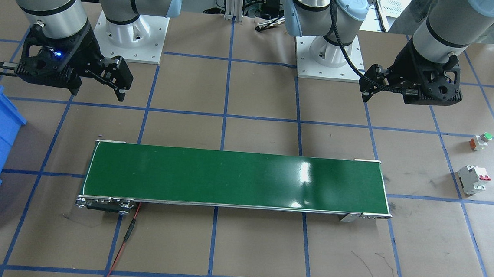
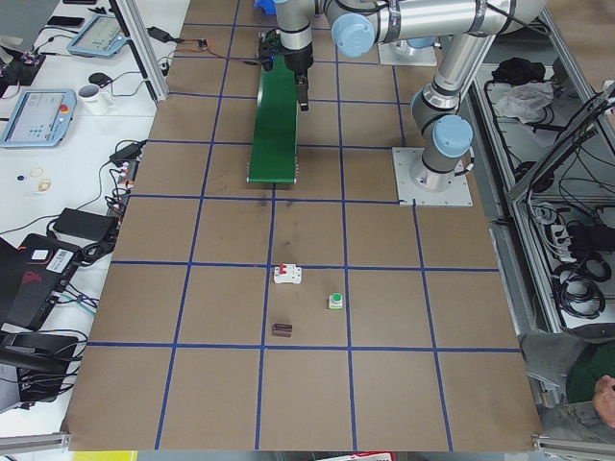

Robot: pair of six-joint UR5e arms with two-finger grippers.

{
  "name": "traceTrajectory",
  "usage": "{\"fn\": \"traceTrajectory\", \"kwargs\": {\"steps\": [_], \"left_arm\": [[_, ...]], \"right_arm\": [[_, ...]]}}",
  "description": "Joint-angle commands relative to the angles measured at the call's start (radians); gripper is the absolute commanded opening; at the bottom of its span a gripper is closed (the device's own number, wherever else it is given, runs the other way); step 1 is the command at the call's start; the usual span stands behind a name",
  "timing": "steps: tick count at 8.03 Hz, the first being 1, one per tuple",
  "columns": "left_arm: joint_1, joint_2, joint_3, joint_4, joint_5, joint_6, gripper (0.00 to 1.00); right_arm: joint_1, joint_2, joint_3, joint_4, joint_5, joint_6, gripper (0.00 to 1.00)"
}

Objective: Move capacitor from left to right
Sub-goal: 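Move the left gripper off the table edge toward the brown capacitor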

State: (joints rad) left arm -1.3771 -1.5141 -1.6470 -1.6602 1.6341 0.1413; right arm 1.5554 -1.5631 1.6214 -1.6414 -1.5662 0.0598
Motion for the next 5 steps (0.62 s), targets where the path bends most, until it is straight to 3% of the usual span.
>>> {"fn": "traceTrajectory", "kwargs": {"steps": [1,3,4,5], "left_arm": [[0.086,0.0,0.003,-0.001,0.003,0.0,1.0],[0.243,-0.018,-0.005,0.007,-0.005,0.045,1.0],[0.306,-0.015,-0.007,0.022,0.001,0.163,1.0],[0.355,-0.017,-0.008,0.086,0.025,0.216,1.0]], "right_arm": [[0.0,0.0,0.0,0.0,0.0,0.0,1.0],[0.0,0.0,0.0,0.0,0.0,0.0,1.0],[-0.001,0.0,0.0,0.0,0.0,0.0,1.0],[0.0,0.0,0.0,0.0,0.0,0.0,1.0]]}}
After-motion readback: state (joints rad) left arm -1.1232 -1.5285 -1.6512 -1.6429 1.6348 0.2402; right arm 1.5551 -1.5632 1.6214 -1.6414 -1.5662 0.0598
